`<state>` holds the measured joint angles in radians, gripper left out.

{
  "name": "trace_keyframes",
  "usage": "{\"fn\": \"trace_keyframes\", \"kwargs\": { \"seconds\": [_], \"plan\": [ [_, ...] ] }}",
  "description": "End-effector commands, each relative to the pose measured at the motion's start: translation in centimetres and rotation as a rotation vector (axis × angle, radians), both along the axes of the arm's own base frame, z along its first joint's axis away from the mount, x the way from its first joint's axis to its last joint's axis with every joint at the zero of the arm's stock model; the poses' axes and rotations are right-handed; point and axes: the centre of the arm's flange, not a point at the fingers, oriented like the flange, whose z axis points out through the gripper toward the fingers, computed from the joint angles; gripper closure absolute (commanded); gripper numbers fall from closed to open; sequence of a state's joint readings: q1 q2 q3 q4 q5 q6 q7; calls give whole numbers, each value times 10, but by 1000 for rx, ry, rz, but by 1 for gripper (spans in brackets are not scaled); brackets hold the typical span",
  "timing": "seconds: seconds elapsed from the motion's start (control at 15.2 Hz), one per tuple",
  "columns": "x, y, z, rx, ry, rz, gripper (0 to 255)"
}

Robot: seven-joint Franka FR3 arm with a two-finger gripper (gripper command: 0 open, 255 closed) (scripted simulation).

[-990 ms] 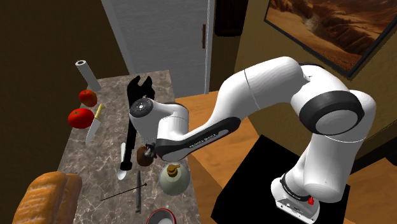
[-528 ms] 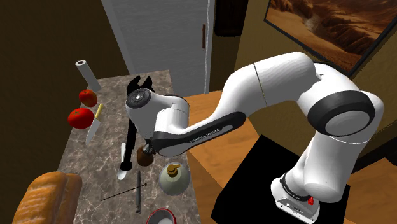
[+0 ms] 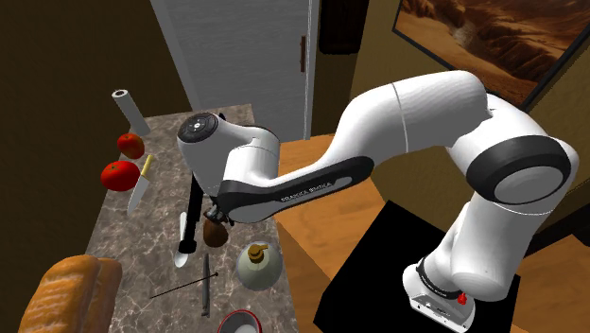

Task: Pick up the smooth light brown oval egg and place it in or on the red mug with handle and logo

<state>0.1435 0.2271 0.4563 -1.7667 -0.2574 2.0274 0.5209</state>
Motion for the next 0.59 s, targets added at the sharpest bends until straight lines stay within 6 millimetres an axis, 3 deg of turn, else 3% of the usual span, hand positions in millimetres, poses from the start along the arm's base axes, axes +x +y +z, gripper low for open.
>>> {"fn": "trace_keyframes", "kwargs": {
  "seconds": [0.0, 0.46, 0.53],
  "plan": [
    [0, -1, 10, 0, 0, 0, 255],
    [0, -1, 45, 0, 0, 0, 255],
    [-11, 7, 45, 0, 0, 0, 255]
  ]
}}
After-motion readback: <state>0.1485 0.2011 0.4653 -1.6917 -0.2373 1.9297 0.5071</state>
